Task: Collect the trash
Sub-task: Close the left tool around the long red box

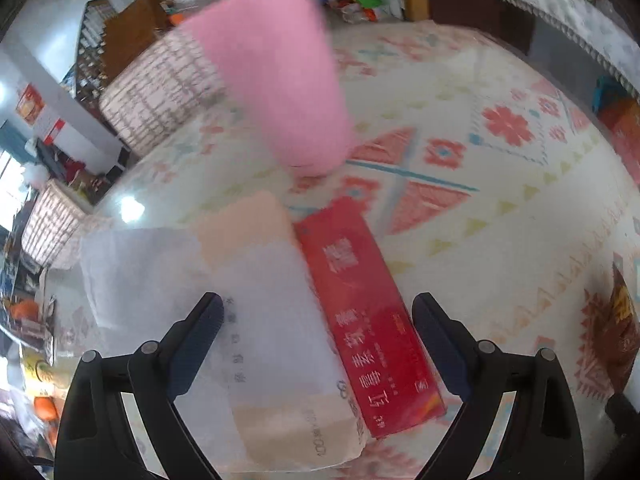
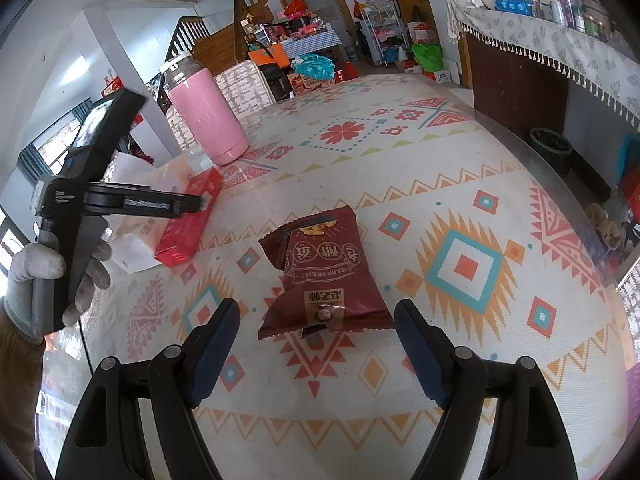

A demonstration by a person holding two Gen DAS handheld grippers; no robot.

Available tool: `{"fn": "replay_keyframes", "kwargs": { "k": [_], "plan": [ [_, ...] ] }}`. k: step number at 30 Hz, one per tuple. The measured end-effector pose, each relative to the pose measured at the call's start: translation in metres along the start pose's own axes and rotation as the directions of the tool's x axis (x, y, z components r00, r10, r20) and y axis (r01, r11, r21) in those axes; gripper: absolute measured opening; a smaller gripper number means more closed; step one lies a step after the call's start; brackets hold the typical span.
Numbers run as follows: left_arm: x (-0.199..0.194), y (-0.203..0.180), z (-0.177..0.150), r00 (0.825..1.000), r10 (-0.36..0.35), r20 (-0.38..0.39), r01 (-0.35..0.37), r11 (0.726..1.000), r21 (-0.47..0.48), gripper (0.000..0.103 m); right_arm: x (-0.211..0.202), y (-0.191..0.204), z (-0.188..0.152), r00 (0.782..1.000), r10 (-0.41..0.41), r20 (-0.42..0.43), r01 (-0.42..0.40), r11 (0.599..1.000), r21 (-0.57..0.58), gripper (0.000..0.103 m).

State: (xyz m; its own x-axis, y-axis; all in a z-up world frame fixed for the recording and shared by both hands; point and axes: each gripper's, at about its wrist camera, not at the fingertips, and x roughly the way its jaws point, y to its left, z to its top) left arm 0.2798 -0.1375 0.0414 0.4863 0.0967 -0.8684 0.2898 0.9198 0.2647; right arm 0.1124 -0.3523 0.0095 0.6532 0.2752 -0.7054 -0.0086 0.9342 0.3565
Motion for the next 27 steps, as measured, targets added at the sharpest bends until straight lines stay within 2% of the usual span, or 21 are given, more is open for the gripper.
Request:
{"fn": "replay_keyframes", "kwargs": {
  "k": [3, 6, 8, 10, 12, 13, 18, 21, 22, 24, 26, 27],
  "plan": [
    [-0.006, 0.040, 0.003, 1.000, -0.018, 0.025, 0.020, 0.995, -0.100, 0.095, 0.000, 0.000, 0.000, 1.000, -0.002, -0.001, 0.002, 1.000, -0.004, 0.084],
    [-0.021, 0.077, 0.003, 0.991, -0.117, 0.071, 0.129, 0.968, -0.215, 0.095, 0.000, 0.001, 0.000, 1.000, -0.002, -0.001, 0.002, 1.000, -0.004, 0.084],
    [-0.036, 0.091, 0.002, 0.972, -0.205, 0.116, 0.229, 0.939, -0.256, 0.095, 0.000, 0.000, 0.000, 1.000, -0.002, -0.001, 0.002, 1.000, -0.004, 0.084],
    [-0.058, 0.097, -0.006, 0.944, -0.286, 0.162, 0.321, 0.907, -0.272, 0.095, 0.000, 0.000, 0.000, 1.000, -0.002, -0.001, 0.002, 1.000, -0.005, 0.084],
    [-0.084, 0.092, -0.022, 0.935, -0.290, 0.205, 0.339, 0.901, -0.271, 0.095, 0.000, 0.000, 0.000, 1.000, 0.000, -0.001, 0.000, 1.000, -0.003, 0.084],
    [-0.096, 0.089, -0.032, 0.935, -0.280, 0.216, 0.332, 0.907, -0.259, 0.095, 0.000, 0.000, 0.000, 1.000, 0.001, -0.001, -0.001, 1.000, -0.003, 0.084],
    [-0.120, 0.068, -0.098, 0.973, -0.125, 0.194, 0.165, 0.965, -0.203, 0.095, 0.000, 0.000, 0.000, 1.000, 0.000, -0.001, 0.000, 1.000, -0.004, 0.084],
    [-0.101, 0.063, -0.117, 0.987, -0.086, 0.134, 0.108, 0.980, -0.169, 0.094, 0.000, 0.000, 0.000, 1.000, 0.000, -0.001, 0.000, 1.000, -0.003, 0.084],
    [-0.091, 0.064, -0.121, 0.991, -0.079, 0.106, 0.096, 0.980, -0.172, 0.091, 0.000, 0.000, 0.000, 1.000, 0.000, -0.001, 0.000, 1.000, -0.002, 0.084],
    [-0.070, 0.068, -0.121, 0.995, -0.080, 0.052, 0.089, 0.976, -0.201, 0.077, 0.000, -0.001, 0.000, 1.000, -0.001, 0.001, 0.001, 1.000, 0.001, 0.084],
    [-0.048, 0.077, -0.113, 0.999, -0.050, 0.010, 0.051, 0.970, -0.237, 0.049, 0.000, -0.003, 0.000, 1.000, -0.003, 0.005, 0.003, 1.000, 0.010, 0.084],
    [-0.036, 0.086, -0.105, 0.999, -0.042, -0.007, 0.039, 0.964, -0.262, 0.047, -0.001, -0.004, 0.000, 1.000, -0.003, 0.007, 0.003, 1.000, 0.015, 0.084]
  ]
}}
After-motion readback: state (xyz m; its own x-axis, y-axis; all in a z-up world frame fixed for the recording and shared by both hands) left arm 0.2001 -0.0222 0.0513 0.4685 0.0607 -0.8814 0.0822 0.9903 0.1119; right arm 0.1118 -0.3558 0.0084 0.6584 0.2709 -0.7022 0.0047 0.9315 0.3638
